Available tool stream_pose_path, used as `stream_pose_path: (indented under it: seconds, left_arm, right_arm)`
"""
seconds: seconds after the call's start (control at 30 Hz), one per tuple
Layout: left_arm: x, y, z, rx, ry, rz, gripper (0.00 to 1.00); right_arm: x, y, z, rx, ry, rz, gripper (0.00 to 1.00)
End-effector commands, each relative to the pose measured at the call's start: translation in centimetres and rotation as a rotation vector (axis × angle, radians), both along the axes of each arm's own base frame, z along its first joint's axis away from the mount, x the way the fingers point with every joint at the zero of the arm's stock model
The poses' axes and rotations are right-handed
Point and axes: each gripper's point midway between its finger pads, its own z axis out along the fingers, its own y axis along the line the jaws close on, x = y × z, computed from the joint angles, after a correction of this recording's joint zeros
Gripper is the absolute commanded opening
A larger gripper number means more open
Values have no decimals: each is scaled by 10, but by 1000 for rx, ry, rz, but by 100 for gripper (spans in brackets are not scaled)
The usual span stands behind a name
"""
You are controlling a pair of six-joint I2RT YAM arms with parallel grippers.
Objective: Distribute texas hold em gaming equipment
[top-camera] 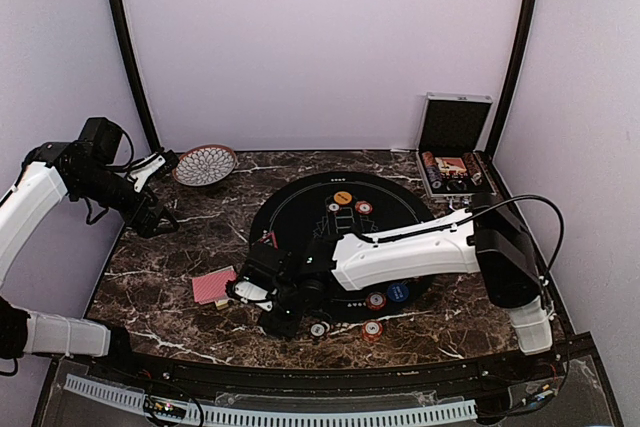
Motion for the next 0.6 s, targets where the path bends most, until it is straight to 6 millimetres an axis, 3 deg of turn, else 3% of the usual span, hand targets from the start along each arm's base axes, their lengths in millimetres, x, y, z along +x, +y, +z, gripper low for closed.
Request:
stream_pose_path:
  seconds: [0.0, 0.13, 0.3, 0.43, 0.57]
  left_arm:
    - [-7, 0, 7, 3, -5, -7, 99]
    - [-7, 0, 5, 3, -3, -7, 99]
    - [-7, 0, 4, 0, -1, -9, 99]
    - [-7, 0, 3, 6, 1, -9, 99]
    - [-7, 1, 3, 8, -3, -10, 99]
  right_arm:
    - [3, 2, 39, 69, -46, -25, 10]
    - [15, -3, 62, 121, -35, -75, 8]
    - [47, -15, 84, 172, -34, -173, 7]
    - [91, -36, 83, 154, -58, -298, 4]
    - [152, -70, 75, 118, -100, -461, 4]
